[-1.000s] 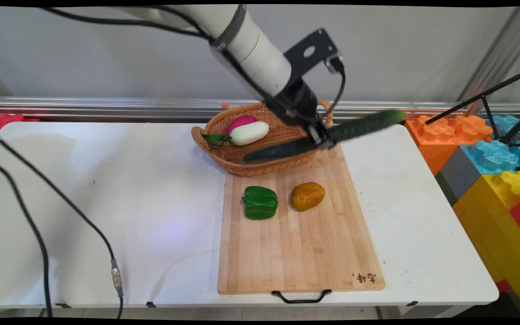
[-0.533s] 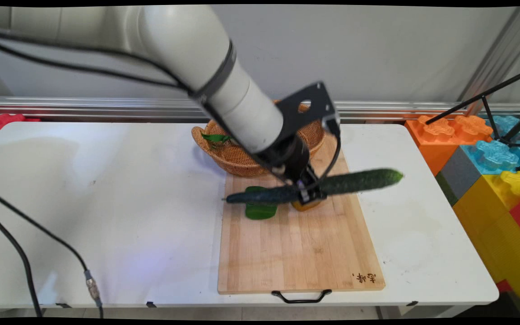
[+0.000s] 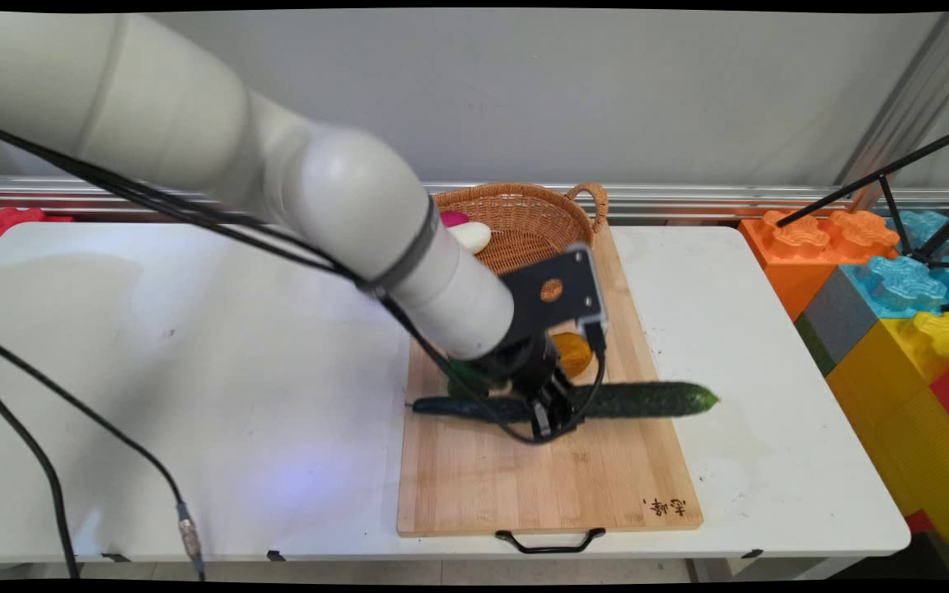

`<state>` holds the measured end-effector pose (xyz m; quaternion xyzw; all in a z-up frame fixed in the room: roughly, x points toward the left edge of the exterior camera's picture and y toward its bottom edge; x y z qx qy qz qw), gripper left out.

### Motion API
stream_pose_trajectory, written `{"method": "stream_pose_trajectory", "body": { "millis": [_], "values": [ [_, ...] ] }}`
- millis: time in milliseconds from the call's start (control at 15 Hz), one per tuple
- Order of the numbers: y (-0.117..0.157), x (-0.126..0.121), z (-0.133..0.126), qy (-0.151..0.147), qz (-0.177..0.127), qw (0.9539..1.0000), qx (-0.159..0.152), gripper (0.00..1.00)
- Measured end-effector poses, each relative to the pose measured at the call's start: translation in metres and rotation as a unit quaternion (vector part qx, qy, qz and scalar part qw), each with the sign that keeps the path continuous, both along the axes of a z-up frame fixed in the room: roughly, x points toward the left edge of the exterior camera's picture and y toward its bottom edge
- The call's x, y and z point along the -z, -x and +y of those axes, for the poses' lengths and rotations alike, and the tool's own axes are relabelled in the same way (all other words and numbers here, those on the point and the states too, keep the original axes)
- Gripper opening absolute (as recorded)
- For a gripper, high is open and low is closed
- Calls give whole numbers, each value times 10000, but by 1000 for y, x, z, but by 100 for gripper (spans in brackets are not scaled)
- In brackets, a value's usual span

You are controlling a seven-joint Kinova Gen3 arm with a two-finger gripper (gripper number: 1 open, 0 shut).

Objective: Place the picked object on the cutting board

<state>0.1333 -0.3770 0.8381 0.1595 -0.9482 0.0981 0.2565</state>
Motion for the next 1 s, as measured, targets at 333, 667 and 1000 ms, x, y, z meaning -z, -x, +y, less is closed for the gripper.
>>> {"method": "stream_pose_trajectory", "body": {
  "millis": [333,667,1000],
  "values": [
    [5,38,1,36,-61,9999,106,0],
    [9,64,0,82,-94,9997,212,100],
    [7,73,-3,89,-118,9996,240,100]
  ]
}}
